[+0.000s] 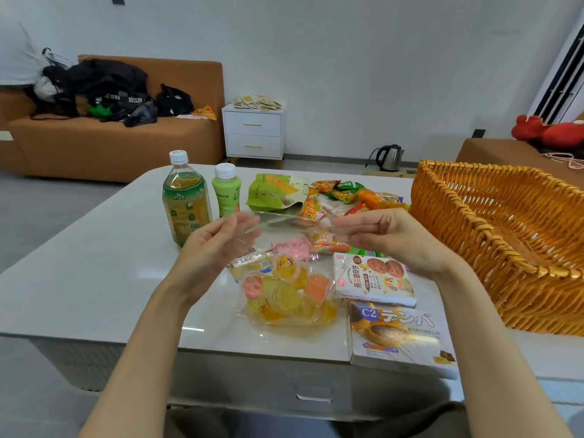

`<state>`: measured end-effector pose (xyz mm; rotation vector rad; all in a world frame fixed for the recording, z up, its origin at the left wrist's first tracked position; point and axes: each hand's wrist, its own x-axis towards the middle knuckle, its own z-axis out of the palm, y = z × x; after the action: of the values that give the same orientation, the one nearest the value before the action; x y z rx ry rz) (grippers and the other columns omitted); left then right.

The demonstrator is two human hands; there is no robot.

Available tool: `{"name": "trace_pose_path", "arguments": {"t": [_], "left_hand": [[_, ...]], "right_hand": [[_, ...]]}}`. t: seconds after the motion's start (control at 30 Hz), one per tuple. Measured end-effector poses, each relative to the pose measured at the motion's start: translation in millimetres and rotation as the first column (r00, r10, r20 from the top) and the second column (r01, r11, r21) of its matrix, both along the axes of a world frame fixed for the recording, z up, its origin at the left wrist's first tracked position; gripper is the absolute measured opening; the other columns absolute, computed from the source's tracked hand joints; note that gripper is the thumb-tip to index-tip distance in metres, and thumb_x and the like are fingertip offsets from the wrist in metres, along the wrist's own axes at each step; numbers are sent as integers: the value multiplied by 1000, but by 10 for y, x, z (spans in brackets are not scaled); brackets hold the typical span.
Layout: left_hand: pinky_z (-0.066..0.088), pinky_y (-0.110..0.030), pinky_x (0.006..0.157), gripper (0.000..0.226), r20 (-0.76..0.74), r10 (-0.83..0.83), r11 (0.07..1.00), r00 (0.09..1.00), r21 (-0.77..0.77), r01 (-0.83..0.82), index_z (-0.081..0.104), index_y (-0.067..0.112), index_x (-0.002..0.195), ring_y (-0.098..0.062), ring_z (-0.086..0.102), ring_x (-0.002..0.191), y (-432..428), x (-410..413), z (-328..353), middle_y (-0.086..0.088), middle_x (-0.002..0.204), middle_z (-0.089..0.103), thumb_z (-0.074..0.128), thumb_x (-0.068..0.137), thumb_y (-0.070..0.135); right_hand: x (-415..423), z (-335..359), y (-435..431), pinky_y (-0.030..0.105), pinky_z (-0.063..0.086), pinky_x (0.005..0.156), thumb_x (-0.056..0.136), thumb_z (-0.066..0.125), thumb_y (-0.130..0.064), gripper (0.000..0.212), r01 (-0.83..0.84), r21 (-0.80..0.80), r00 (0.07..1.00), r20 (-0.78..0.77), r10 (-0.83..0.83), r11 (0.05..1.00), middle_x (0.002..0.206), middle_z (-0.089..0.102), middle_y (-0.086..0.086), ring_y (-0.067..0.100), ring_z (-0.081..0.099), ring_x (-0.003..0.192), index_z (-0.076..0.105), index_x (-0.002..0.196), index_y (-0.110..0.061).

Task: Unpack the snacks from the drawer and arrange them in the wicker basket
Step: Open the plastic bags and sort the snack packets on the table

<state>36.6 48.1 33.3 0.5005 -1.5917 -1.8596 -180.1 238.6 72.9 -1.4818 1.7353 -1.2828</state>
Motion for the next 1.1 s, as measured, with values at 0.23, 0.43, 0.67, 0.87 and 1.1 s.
{"name": "trace_pose_path", "arguments": {"t": [0.23,0.43,0.67,0.87,1.1], "left_hand": [[56,-19,74,31,-65,81,996,995,31,-79,67,17,107,-15,70,97,10,-36,-25,2,104,74,59,80,31],[56,-23,84,37,-75,117,993,990,-16,-118,66,13,112,-16,69,101,4,-78,3,1,107,73,58,82,34],[48,-22,94,41,-48,239,950,970,-196,-244,60,31,123,-3,62,111,-27,-79,-68,10,117,68,59,85,44],[38,-31,107,72,64,246,936,967,-275,-219,33,38,146,-3,37,135,70,-227,-152,13,148,40,62,81,52],[54,-36,82,105,-5,139,963,990,235,-134,7,39,151,-20,60,114,550,-620,230,0,138,51,66,66,57]], "right_hand": [[196,240,-139,26,51,95,89,65,-29,30,200,39,874,-458,-160,979,114,66,-18,-4,61,105,64,119,-27],[522,80,-606,34,54,72,98,49,-40,26,260,-8,665,-724,-185,965,90,71,-14,6,65,83,70,105,-25],[548,55,-560,30,54,63,101,45,-38,29,287,-104,698,-658,-283,952,71,67,-18,2,66,70,68,88,-27],[520,557,-410,35,56,68,99,47,-34,26,347,-219,701,-585,-408,912,74,69,-18,-2,65,62,69,86,-27],[410,1163,-19,38,57,65,100,48,-30,28,431,-321,652,-535,-537,843,74,71,-13,2,65,56,70,83,-23]]}}
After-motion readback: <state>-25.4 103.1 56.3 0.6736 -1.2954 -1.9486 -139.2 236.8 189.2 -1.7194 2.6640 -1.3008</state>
